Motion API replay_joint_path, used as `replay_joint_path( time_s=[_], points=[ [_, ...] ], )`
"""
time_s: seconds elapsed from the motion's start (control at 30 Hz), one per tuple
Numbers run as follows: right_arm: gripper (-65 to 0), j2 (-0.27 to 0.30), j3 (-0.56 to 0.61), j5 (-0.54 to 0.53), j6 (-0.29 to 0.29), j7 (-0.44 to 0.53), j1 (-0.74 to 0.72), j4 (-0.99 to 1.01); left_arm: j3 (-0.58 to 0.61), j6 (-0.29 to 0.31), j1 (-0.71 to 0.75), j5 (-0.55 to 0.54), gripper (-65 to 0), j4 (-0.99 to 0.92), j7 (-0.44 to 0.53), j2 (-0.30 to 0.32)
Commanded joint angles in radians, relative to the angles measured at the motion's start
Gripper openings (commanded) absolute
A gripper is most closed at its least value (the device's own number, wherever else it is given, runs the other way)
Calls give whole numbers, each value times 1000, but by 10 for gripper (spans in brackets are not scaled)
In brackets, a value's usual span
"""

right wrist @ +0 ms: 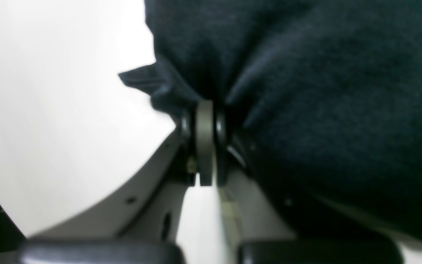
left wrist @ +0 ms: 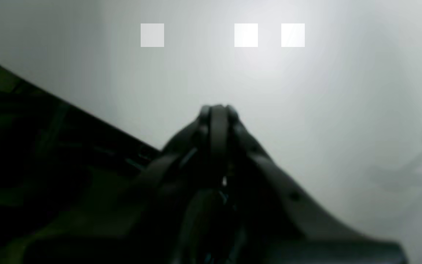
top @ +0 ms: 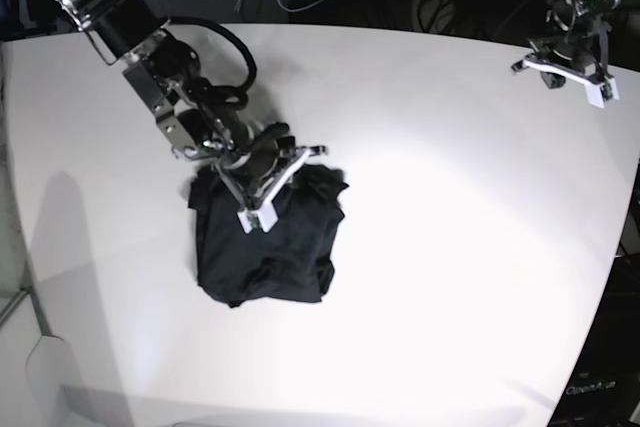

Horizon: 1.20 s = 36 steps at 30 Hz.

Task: Fold the T-shirt properly

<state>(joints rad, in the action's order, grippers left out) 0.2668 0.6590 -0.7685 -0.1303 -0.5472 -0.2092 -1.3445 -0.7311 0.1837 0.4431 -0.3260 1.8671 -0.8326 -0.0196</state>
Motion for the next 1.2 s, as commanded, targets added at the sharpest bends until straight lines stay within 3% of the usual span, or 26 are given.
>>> replay_joint_path(
  time_s=[0.0, 0.2, 0.43, 0.83, 1.17],
  points=[
    [-650, 12, -6, 7, -18, -14, -6, -22, -3, 1, 6, -9, -650, 15, 22, 7],
    [-650, 27, -100, 5, -18, -21, 38, -123, -2, 1, 3, -9, -650, 15, 23, 5],
    [-650, 58, -203, 5, -18, -101, 110, -269, 0, 1, 0, -9, -650, 15, 23, 4],
    [-650, 121, -416, 5, -18, -185, 325, -516, 67, 3, 53, -9, -650, 25, 26, 2],
    [-650, 133, -595, 5, -15, -176, 543, -588, 74, 3, 112, -9, -650, 44, 32, -38]
  ],
)
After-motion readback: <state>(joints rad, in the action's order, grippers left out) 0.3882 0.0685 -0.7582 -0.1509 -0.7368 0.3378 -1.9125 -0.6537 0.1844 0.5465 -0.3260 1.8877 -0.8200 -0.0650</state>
